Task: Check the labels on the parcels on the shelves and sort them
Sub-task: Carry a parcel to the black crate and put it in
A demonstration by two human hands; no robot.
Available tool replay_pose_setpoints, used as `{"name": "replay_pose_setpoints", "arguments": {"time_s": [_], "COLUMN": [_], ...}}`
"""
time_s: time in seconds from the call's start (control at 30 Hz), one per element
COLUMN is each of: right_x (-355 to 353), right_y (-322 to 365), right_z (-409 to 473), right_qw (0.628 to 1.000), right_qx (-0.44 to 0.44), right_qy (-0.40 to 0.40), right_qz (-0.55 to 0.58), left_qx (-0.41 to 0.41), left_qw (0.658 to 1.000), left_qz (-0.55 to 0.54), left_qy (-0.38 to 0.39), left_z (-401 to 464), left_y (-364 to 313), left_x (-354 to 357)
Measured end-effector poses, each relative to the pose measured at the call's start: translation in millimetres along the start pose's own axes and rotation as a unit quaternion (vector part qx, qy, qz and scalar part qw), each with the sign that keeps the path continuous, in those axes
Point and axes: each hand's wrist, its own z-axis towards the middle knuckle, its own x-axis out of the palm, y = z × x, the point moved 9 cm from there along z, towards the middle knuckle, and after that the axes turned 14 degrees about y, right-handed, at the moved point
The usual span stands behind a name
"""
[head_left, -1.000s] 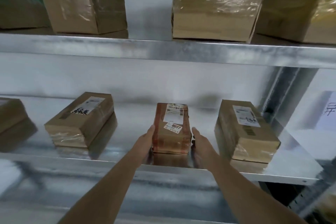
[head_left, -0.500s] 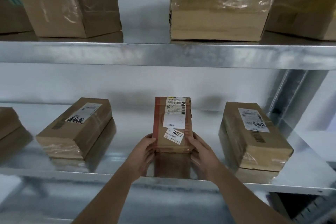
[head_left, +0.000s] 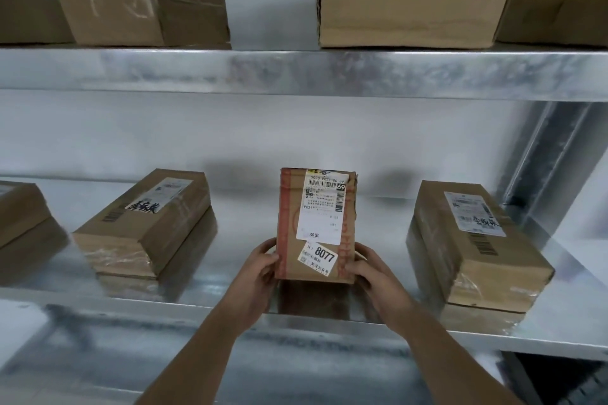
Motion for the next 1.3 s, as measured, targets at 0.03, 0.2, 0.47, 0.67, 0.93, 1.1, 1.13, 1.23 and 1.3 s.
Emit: {"name": "replay_pose_setpoints", "arguments": {"time_s": [0.03, 0.2, 0.47, 0.67, 0.93, 1.1, 1.13, 1.23, 1.3], "right_x": [0.0, -0.4, 2.4, 4.4, 2.2, -9.6, -14.5, -17.8, -12.2], "right_y": [0.2, 0.1, 0.2, 1.4, 1.1, -0.7, -2.6, -3.1, 0.4], "right_z": [0.2, 0.7, -1.3, -1.3, -1.1, -3.1, -4.3, -7.8, -9.0], "right_qw": [1.000, 1.000, 1.000, 1.000, 1.000, 0.998, 0.997, 0.995, 0.996], "right_qx": [-0.001, -0.003, 0.006, 0.005, 0.001, -0.037, -0.046, -0.064, -0.068], "right_qy": [0.002, 0.001, 0.003, 0.006, 0.003, -0.022, -0.032, -0.042, -0.023], "right_qz": [0.000, 0.003, 0.015, 0.017, 0.015, 0.047, 0.059, 0.066, 0.046], "left_qx": [0.002, 0.017, 0.024, 0.018, 0.024, 0.052, 0.057, 0.065, 0.067], "left_qw": [1.000, 1.000, 0.999, 0.999, 0.998, 0.997, 0.997, 0.998, 0.997], "left_qz": [-0.003, 0.009, 0.025, 0.006, 0.001, 0.031, 0.031, 0.017, 0.017], "left_qy": [0.005, 0.022, 0.039, 0.040, 0.053, 0.056, 0.048, 0.016, -0.019], "left_z": [0.1, 1.1, -0.6, -1.2, -7.8, -9.1, -9.9, -11.3, -10.8], "left_y": [-0.3, -2.7, -3.4, -0.8, -5.9, -9.5, -10.2, -11.4, -10.1], "left_x": [0.1, 2.2, 6.6, 5.4, 15.6, 20.0, 19.0, 14.4, 8.6]}}
